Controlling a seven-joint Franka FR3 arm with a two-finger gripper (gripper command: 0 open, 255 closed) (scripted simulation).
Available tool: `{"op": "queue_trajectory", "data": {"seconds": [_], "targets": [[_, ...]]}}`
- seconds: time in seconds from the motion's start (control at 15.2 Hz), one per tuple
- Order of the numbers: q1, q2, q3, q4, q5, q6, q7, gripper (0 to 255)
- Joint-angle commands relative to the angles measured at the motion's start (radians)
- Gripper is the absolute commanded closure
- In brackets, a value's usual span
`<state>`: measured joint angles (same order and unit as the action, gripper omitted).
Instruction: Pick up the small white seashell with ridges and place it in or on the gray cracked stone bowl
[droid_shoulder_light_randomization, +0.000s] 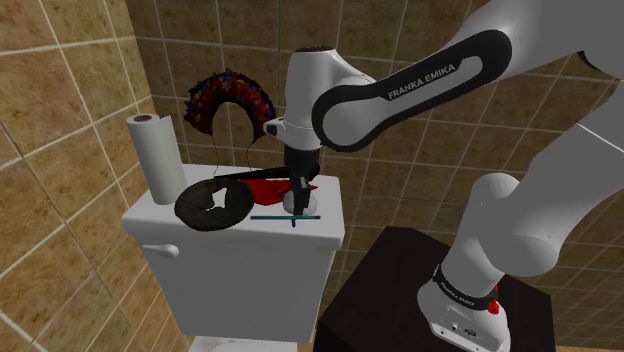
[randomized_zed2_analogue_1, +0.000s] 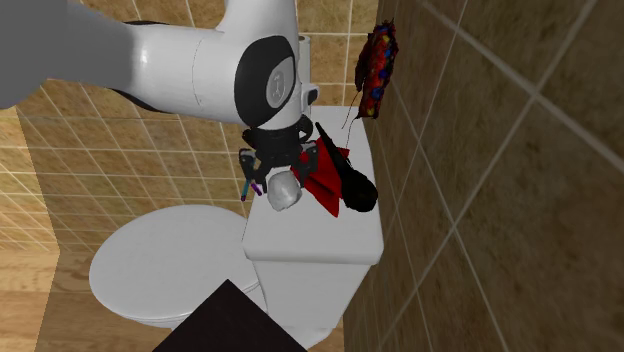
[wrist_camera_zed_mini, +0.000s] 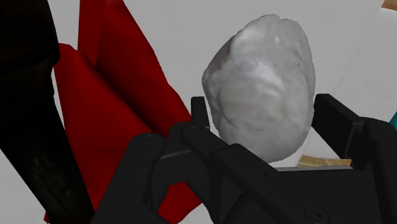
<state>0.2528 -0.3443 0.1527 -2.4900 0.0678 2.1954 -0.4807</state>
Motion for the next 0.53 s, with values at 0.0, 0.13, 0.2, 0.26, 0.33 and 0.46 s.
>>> {"op": "queue_trajectory", "data": {"seconds": [0.0, 0.13, 0.2, 0.26, 0.33, 0.46], "targets": [[0.0, -0.012, -0.002, 0.017, 0.0, -0.029, -0.001, 255], [0.0, -0.023, -0.004, 0.035, 0.0, -0.058, -0.002, 255], [0.0, -0.028, -0.004, 0.044, 0.0, -0.073, -0.002, 255], [0.0, -0.033, -0.005, 0.054, 0.0, -0.087, -0.002, 255], [0.0, -0.038, -0.006, 0.064, 0.0, -0.102, -0.002, 255], [0.0, -0.047, -0.007, 0.084, 0.0, -0.13, -0.002, 255]]}}
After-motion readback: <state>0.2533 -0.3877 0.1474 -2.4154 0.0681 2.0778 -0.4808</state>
